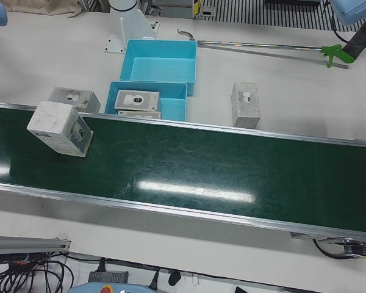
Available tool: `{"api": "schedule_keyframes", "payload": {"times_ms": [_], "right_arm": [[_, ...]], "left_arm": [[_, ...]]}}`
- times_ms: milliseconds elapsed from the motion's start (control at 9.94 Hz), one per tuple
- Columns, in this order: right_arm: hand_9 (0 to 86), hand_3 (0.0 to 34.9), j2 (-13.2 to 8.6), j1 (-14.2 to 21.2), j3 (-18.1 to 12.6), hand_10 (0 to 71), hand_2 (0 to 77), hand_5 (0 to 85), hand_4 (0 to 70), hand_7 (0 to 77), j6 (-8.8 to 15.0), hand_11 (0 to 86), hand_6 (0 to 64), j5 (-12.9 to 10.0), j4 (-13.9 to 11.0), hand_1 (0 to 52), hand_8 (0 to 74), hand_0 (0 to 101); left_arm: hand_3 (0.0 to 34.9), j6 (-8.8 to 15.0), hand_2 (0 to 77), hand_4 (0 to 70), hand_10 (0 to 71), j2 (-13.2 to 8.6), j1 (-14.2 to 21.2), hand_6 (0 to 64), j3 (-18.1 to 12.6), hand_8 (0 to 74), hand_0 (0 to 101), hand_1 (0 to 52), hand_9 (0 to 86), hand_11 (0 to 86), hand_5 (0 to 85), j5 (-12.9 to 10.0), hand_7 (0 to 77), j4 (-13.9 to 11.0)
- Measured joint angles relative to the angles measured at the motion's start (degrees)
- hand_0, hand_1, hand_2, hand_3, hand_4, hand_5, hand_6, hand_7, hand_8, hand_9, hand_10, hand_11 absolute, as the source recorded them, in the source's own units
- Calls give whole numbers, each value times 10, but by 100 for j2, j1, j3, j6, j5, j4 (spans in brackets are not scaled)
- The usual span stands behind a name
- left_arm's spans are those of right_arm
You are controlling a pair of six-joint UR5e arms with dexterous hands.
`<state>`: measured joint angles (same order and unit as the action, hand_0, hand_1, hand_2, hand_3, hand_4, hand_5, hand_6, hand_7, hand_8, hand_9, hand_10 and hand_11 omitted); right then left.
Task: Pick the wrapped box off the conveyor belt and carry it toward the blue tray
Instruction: 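Bring the open right hand beside the white wrapped box, then close the right hand fingers around the white wrapped box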
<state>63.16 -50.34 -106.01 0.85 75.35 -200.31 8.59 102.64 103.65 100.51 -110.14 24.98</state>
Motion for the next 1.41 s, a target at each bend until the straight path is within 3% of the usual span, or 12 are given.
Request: {"api": "schedule_keyframes", "payload": {"times_ms": [402,503,603,804,1408], "right_arm": [[60,40,-18,128,182,0,164,202,235,289,94,16,109,22,0,153,27,492],[49,40,-53,178,234,0,169,185,213,267,150,16,109,18,3,153,27,490],[33,28,-103,217,270,0,164,158,109,202,209,16,87,13,3,175,5,492],[22,27,-275,267,394,0,147,158,87,180,270,16,65,10,2,175,5,492],[38,48,-537,472,690,0,185,191,142,235,527,16,82,-93,0,185,5,504]], "left_arm": [[0,0,11,0,0,0,0,0,0,5,0,0,0,5,11,0,5,0],[0,0,11,0,0,0,0,0,0,5,0,0,0,0,11,0,5,0],[0,0,11,0,0,0,0,0,0,5,0,0,0,0,11,0,5,0],[0,0,11,0,5,0,0,0,0,5,0,0,0,0,11,0,5,0],[0,0,5,0,5,0,0,0,0,5,0,0,0,0,11,0,5,0]]}}
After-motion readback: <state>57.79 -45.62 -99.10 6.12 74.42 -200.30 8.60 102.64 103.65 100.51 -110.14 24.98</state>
